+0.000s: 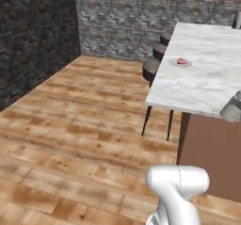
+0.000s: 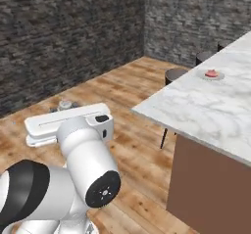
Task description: Retrieve the shaker from the cabinet and place it next the steak on a plate on the dining table.
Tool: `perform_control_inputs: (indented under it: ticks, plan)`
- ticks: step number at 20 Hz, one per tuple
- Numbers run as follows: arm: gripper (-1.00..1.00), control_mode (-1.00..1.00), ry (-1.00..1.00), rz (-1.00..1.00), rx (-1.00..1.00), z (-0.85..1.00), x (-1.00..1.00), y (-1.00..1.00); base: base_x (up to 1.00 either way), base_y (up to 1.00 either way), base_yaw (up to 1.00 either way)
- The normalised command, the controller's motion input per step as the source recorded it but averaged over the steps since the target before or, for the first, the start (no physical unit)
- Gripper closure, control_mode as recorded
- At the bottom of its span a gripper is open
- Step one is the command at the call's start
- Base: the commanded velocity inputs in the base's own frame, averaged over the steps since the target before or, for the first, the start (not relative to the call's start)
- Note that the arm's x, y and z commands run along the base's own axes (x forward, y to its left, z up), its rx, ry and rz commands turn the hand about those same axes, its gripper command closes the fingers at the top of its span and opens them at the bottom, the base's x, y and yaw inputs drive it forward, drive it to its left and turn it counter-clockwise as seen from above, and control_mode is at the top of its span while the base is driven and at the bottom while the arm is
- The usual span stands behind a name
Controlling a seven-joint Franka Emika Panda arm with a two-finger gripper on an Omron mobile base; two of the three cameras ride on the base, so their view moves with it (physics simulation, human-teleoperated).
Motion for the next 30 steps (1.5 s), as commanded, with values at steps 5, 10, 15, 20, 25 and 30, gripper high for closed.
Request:
perform_control_inputs:
  ticks: [5,10,15,20,25,30]
  plan:
    - [1.0,1.0,0.0,0.0,0.0,0.0,0.0,0.0,0.44,0.58,-0.85]
    - [1.0,1.0,0.0,0.0,0.0,0.0,0.0,0.0,0.08,0.96,-0.6]
    - [1.0,1.0,0.0,0.0,0.0,0.0,0.0,0.0,0.0,1.0,-0.44]
    - [1.0,1.0,0.0,0.0,0.0,0.0,0.0,0.0,0.19,1.0,-0.53]
    - [1.0,1.0,0.0,0.0,0.0,0.0,0.0,0.0,0.63,1.0,-0.62]
    - [1.0,1.0,0.0,0.0,0.0,0.0,0.0,0.0,0.48,1.0,-0.39]
